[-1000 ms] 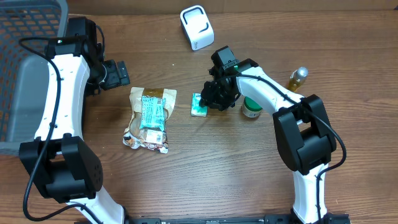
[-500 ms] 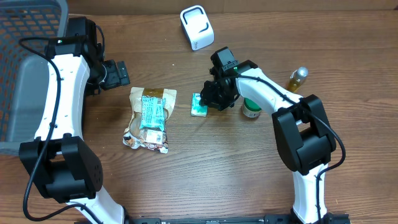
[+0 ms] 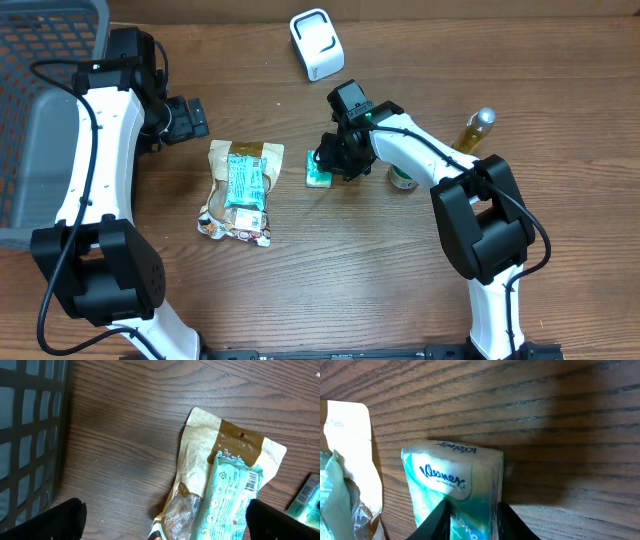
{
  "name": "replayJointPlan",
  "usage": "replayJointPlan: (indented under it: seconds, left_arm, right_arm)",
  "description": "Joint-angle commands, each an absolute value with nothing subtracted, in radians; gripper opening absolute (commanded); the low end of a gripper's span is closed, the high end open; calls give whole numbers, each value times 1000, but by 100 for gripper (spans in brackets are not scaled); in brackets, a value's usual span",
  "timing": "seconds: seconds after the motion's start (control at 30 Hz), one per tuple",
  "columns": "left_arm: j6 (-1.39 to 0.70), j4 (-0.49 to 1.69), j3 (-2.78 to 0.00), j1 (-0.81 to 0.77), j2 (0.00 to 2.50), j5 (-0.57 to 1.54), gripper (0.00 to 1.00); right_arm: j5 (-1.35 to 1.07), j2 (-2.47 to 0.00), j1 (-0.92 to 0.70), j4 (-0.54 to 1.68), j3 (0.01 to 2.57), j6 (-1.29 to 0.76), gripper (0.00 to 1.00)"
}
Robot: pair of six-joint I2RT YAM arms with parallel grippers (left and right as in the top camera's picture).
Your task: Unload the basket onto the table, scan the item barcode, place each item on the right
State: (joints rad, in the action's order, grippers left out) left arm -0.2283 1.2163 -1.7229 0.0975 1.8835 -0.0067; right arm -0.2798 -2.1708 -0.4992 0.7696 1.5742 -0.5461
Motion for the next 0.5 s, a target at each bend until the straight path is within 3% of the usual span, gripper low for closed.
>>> replayJointPlan:
  seconds: [0.0,0.23,0.47]
  left_arm:
    - [-213,1217,-1721,90,1877,0,100]
    - [-213,1217,-1721,90,1877,0,100]
    - [-213,1217,-1721,90,1877,0,100]
  right_arm:
    - [-255,-2156,-503,764,1563,-553,24]
    - [-255,-2154,-504,764,1565,-525,4]
    - [-201,-2072,-477,802,1597,-435,4]
